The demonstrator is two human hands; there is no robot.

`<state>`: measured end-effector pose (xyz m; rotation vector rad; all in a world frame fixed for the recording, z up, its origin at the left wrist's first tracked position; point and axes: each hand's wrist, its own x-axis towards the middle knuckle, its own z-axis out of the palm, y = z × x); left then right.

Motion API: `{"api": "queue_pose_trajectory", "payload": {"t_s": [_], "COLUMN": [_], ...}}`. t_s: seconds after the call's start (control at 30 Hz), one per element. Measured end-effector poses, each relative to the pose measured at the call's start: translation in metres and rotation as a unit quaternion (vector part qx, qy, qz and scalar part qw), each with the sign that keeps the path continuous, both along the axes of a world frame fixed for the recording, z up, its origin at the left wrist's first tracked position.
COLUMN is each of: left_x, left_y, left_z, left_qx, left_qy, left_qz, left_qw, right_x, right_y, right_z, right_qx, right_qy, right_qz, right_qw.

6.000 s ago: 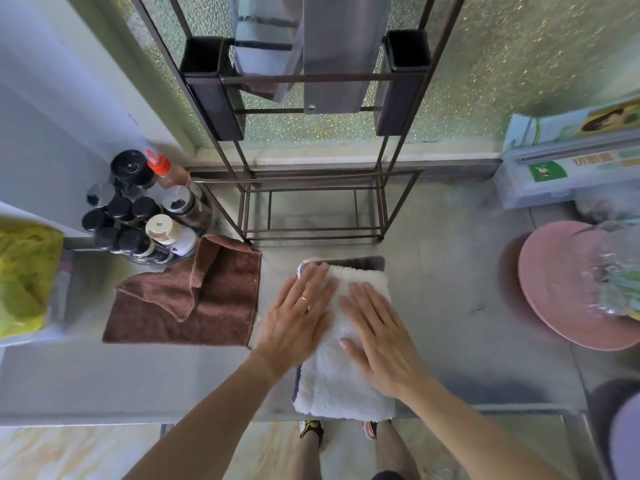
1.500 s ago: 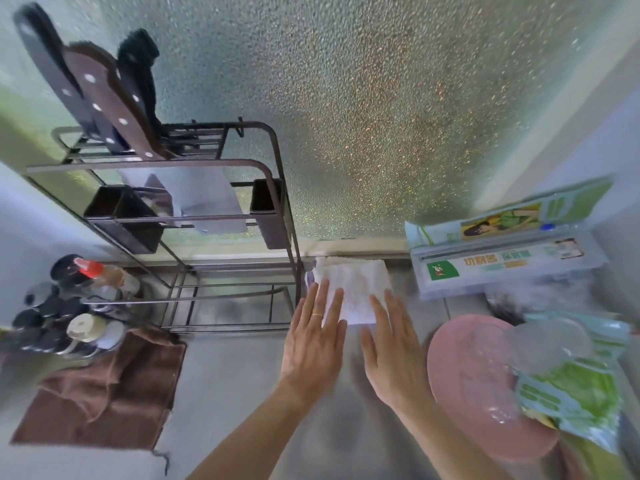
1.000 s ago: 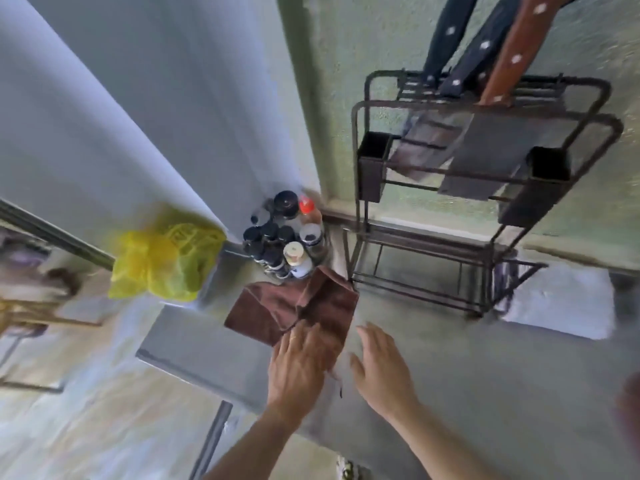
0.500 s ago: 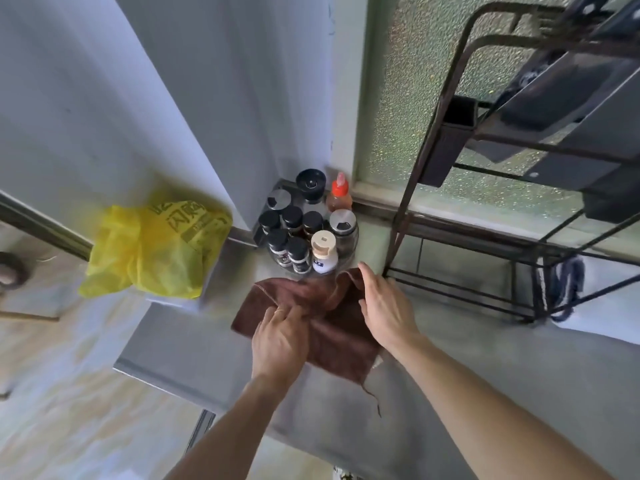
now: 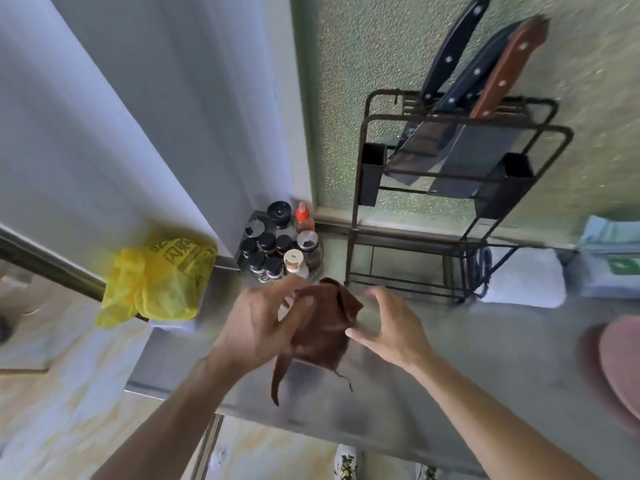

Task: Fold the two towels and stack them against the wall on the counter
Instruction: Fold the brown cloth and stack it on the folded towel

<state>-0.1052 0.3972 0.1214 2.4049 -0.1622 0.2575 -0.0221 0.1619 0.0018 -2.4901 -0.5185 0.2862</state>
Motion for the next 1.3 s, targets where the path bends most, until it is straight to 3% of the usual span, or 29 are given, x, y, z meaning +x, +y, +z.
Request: {"api": "queue_pose_trajectory", "payload": {"t_s": [0.1,0.2,0.4,0.57,0.63,0.7,0.8,0.93,1.03,1.17,1.3], "left_x": [0.013,0.027,0.055,0.070,0.075,0.080,0.089,0.098,0.100,0.093,0.074], "left_y": [-0.032,-0.066,-0.134,-0.182,-0.198,-0.211,-0.221,-0.217,-0.207,-0.194,-0.180], "left_z": [0.041,0.070,0.096,0.086,0.082,0.079,0.073,0.063,0.057,0.053,0.023], "left_qx": [-0.052,-0.184,-0.376,-0.426,-0.440,-0.444,-0.422,-0.378,-0.358,-0.316,-0.240], "left_qy": [0.036,0.172,0.263,0.320,0.336,0.352,0.357,0.321,0.275,0.230,0.253], "left_qz": [-0.125,-0.190,-0.214,-0.236,-0.244,-0.252,-0.253,-0.197,-0.127,-0.132,-0.110], "left_qw": [0.990,0.949,0.862,0.813,0.796,0.784,0.794,0.845,0.883,0.911,0.931], "right_x": [-0.004,-0.002,-0.003,-0.005,-0.007,-0.008,-0.008,-0.005,-0.004,-0.010,-0.028], "right_y": [-0.011,-0.035,-0.112,-0.178,-0.197,-0.212,-0.238,-0.281,-0.308,-0.329,-0.335], "right_z": [0.020,0.041,0.075,0.092,0.096,0.101,0.107,0.121,0.140,0.153,0.131], "right_qx": [0.080,0.165,0.204,0.294,0.285,0.230,0.138,0.013,0.027,0.032,0.012], "right_qy": [0.050,0.116,0.207,0.288,0.289,0.258,0.218,0.156,0.102,0.014,0.016], "right_qz": [0.026,0.030,-0.003,-0.031,-0.030,-0.018,-0.024,-0.052,-0.101,-0.123,-0.115], "right_qw": [0.995,0.979,0.957,0.911,0.913,0.938,0.966,0.986,0.989,0.992,0.993]}}
